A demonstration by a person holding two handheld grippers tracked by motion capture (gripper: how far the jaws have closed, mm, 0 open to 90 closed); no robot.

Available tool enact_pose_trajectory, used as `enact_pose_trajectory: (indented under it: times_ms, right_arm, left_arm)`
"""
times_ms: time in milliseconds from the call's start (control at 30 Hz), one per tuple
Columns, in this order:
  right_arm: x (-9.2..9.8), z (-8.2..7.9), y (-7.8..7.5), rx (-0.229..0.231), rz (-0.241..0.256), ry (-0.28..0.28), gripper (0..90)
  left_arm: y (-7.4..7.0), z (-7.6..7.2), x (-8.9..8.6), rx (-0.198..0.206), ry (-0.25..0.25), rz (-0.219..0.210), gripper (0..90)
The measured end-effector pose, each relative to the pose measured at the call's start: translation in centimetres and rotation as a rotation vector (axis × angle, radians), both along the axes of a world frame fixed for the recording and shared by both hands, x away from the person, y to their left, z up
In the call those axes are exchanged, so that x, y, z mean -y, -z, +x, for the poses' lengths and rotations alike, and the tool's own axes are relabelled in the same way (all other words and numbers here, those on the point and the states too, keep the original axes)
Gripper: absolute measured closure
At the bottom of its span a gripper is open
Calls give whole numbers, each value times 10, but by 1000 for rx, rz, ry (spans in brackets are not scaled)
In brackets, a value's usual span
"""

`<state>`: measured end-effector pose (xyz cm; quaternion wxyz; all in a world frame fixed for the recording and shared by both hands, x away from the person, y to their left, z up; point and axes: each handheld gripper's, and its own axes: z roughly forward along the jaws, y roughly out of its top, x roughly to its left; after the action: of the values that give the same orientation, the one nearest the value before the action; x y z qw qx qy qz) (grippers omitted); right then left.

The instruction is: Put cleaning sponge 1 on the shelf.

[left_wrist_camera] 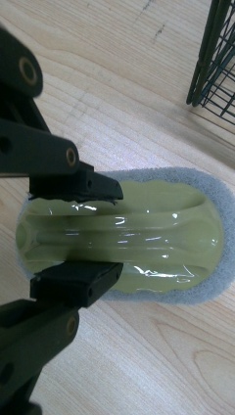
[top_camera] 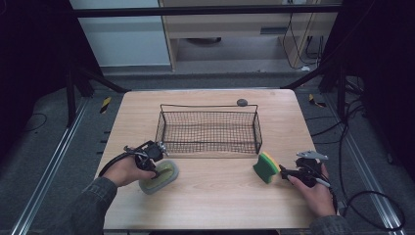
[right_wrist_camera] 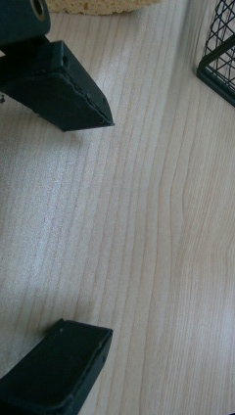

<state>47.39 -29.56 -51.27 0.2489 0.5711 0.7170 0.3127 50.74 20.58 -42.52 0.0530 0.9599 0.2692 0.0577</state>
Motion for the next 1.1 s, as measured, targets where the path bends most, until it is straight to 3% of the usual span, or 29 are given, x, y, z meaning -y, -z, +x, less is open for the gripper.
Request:
enact_pose_trajectory:
  times_ms: [167, 433, 733, 967, 1100]
  right_arm:
    - [0, 0, 0, 0, 0, 0, 48]
    - [0, 0, 0, -1, 0, 2, 48]
    - [0, -1, 0, -2, -2, 2, 49]
    - [0, -1, 0, -2, 3, 5, 49]
    - [0, -1, 0, -2, 3, 5, 48]
  left_arm:
    - [1, 1, -1, 0, 11, -11, 705]
    - [-12, -6, -5, 66, 72, -16, 709]
    - [-44, -17, -5, 215, 173, 11, 709]
    - [-61, -19, -4, 288, 209, 12, 709]
    - [-64, -19, -2, 300, 220, 17, 709]
